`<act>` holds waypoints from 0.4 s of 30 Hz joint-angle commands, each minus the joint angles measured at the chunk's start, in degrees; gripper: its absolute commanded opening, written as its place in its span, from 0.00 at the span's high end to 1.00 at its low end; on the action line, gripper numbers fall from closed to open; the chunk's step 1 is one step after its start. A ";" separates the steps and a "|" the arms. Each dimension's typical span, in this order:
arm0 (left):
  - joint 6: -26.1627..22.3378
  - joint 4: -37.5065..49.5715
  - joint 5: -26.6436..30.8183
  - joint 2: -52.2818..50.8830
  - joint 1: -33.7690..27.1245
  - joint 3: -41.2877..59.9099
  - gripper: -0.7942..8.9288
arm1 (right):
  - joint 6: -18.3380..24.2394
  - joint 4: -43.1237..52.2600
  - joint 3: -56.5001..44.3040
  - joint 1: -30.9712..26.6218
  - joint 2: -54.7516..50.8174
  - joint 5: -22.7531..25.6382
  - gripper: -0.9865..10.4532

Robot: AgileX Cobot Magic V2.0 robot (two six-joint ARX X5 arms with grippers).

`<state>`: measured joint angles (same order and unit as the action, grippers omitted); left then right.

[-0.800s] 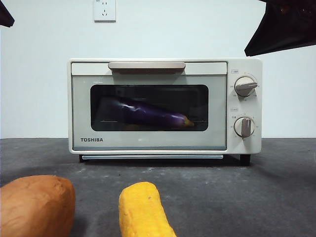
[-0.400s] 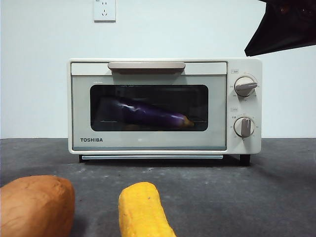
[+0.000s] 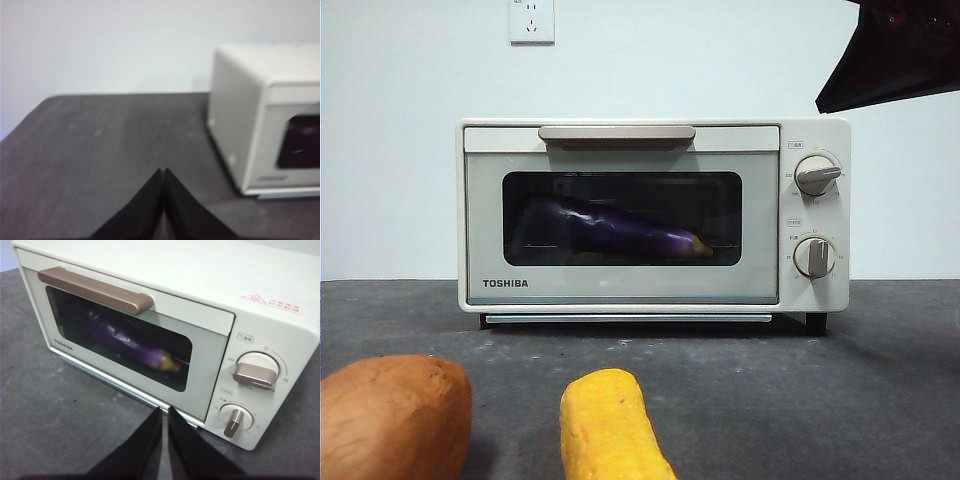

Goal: Take the eggplant from the table,put the eggplant in the oven

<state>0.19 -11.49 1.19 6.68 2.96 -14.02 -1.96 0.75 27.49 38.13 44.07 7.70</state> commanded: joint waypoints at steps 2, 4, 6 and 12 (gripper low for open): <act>3.02 0.31 -0.02 -3.54 -2.40 6.10 0.91 | -0.61 0.74 0.26 0.31 0.28 0.26 0.91; 3.78 0.24 -0.02 -5.57 -3.32 8.74 0.91 | -0.61 0.76 0.26 0.31 0.26 0.26 0.91; 4.13 0.46 -0.02 -6.58 -3.67 10.43 0.91 | -0.61 0.76 0.26 0.31 0.26 0.26 0.91; 4.20 -1.27 -0.02 -6.51 -3.76 11.56 0.91 | -0.61 0.76 0.26 0.31 0.28 0.26 0.91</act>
<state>4.01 -12.45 1.19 0.27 -0.69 -2.61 -1.96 0.82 27.49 38.13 44.07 7.70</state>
